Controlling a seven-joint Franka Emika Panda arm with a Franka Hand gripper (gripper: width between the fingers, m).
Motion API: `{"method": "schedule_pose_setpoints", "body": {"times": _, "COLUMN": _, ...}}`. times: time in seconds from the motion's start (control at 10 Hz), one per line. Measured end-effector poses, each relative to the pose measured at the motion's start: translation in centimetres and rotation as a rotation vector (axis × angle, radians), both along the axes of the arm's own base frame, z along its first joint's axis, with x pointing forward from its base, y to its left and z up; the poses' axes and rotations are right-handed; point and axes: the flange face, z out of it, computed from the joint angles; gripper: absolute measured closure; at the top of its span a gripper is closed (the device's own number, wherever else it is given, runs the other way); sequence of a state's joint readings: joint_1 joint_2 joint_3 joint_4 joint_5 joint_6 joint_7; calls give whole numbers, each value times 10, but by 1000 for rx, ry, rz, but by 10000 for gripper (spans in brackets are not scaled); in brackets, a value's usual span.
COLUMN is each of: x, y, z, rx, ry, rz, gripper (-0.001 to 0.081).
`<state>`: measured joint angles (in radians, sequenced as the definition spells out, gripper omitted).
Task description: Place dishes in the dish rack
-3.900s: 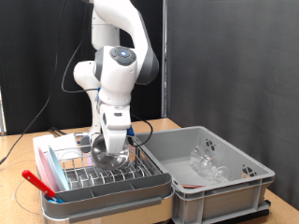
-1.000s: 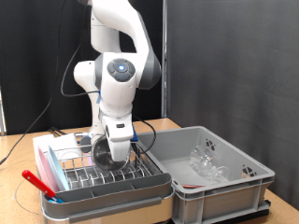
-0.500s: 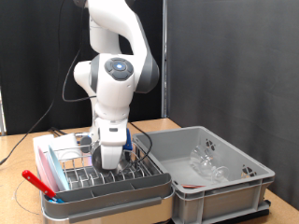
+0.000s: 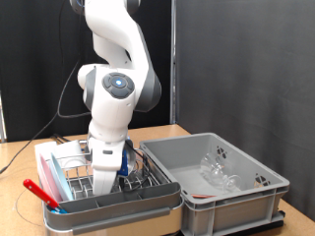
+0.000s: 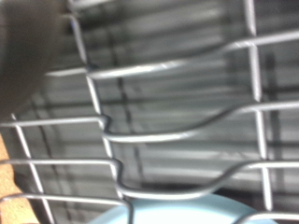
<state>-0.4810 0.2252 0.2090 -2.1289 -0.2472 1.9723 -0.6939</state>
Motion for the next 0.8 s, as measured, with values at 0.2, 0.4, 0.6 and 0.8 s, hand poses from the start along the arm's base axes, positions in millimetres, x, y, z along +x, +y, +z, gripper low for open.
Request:
{"method": "schedule_pose_setpoints", "body": {"times": 0.2, "x": 4, "y": -4, "z": -5, "rx": 0, "ry": 12, "rz": -1, "gripper": 1}}
{"method": "schedule_pose_setpoints", "body": {"times": 0.4, "x": 4, "y": -2, "z": -4, "rx": 31, "ry": 20, "rz": 8, "gripper": 1}}
{"method": "schedule_pose_setpoints", "body": {"times": 0.6, "x": 4, "y": 16, "z": 0, "rx": 151, "ry": 61, "rz": 45, "gripper": 1}}
{"method": "schedule_pose_setpoints", "body": {"times": 0.8, "x": -5, "y": 43, "z": 9, "rx": 276, "ry": 145, "rz": 93, "gripper": 1}}
